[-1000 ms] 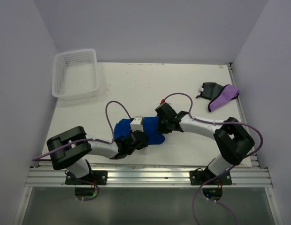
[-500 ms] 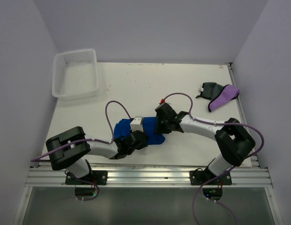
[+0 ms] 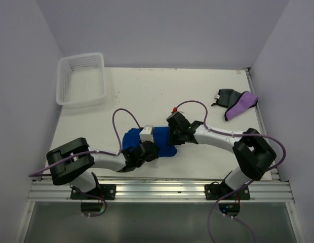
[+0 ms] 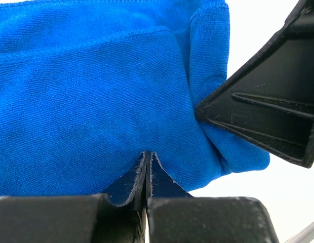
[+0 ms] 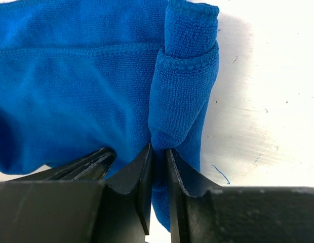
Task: Roll the towels
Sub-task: Fold the towel
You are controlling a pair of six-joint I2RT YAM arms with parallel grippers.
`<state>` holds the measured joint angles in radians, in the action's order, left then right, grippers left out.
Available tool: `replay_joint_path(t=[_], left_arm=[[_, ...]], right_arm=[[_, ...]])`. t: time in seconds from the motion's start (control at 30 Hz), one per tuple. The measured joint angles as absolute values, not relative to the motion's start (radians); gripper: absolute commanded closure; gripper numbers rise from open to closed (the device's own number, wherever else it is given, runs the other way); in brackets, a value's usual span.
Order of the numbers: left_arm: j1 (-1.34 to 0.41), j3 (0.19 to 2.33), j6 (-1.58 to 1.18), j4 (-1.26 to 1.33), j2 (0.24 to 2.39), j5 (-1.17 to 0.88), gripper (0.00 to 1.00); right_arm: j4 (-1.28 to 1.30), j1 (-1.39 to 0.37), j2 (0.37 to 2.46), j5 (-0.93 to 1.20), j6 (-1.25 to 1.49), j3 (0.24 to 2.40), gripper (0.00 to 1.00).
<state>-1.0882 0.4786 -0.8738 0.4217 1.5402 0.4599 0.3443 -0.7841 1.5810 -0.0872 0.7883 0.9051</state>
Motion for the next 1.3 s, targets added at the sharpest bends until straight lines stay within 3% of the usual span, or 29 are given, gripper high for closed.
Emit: replay_joint_path(t=[0.3,0.53,0.63,0.67,0.8,1.3], left_arm=[[-1.091,0.399,-0.817,0.476,1.388,0.454,0.99],[-1.122,0.292,-0.725,0.752,1.337,0.350,0.85],[-1.122,0.270,-0.711,0.858,1.358,0.292,0.66],[-1.122,0.266,-0.709,0.880,1.367,0.281,0.54],[-1.123,0.263,-0.697,0.950,1.403,0.238,0.34],[-1.134,0.344,-0.739,0.760,1.464,0.331,0.26]], right_arm=[[0.387,-0.795,1.597,-0.098,0.804,0.950,1.00],[0.414,-0.818,1.648,-0.115,0.832,1.006,1.00],[0.437,-0.826,1.676,-0.117,0.839,1.037,1.00],[0.442,-0.830,1.684,-0.118,0.839,1.046,1.00],[0.454,-0.839,1.704,-0.121,0.846,1.066,1.00],[0.484,-0.847,1.707,-0.141,0.871,1.079,1.00]])
